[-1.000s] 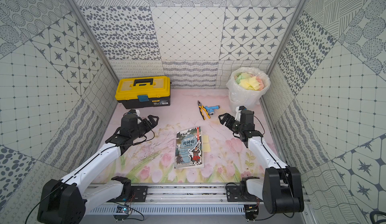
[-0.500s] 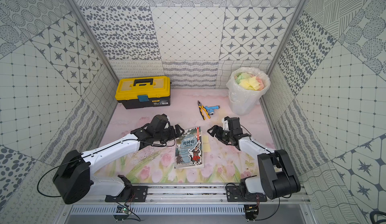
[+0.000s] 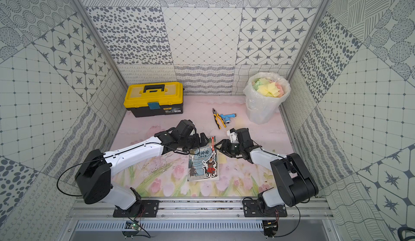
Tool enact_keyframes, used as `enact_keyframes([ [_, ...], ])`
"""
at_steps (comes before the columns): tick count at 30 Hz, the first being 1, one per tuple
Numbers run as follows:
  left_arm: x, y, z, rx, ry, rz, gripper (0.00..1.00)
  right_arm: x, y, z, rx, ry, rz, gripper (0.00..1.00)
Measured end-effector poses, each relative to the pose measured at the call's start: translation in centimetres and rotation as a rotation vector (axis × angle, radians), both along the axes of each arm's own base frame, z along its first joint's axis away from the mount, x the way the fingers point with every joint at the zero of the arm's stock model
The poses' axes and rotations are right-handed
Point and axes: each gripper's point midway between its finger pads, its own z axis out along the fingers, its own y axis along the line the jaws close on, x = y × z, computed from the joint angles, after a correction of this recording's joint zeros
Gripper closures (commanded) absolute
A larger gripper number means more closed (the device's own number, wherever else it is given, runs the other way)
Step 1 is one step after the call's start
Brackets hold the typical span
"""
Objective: Peel off the used sticky note
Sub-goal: Open the book at the center of the board.
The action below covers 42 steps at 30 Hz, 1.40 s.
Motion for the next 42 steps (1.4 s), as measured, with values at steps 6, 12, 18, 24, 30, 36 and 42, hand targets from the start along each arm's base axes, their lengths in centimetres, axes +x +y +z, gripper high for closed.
enact_keyframes([
  [6, -0.2, 0.2, -0.1, 0.014, 0.01, -0.002, 0.02, 0.3, -0.4, -0.6, -0.041, 0.004, -0.014, 0.37],
  [12, -0.6, 0.3, -1.4, 0.038, 0.038, -0.007, 0.1, 1.4, -1.9, -1.3, -0.111, 0.013, -0.066, 0.37],
  [18, -1.9, -0.6, -5.6, 0.105, 0.123, -0.043, 0.21, 2.0, -3.4, -3.6, -0.169, 0.075, -0.106, 0.37],
  [24, -3.0, -1.1, -9.4, 0.173, 0.196, -0.071, 0.34, 2.6, -3.7, -3.8, -0.168, 0.079, -0.115, 0.37],
  [30, -2.9, -1.4, -10.6, 0.204, 0.214, -0.073, 0.4, 3.1, -3.3, -3.9, -0.135, 0.085, -0.102, 0.37],
  [36, -2.6, -1.6, -10.7, 0.208, 0.21, -0.072, 0.41, 3.3, -3.1, -3.7, -0.099, 0.095, -0.098, 0.38],
  [42, -2.6, -1.5, -10.8, 0.215, 0.213, -0.07, 0.41, 3.4, -3.0, -3.7, -0.06, 0.111, -0.105, 0.4],
])
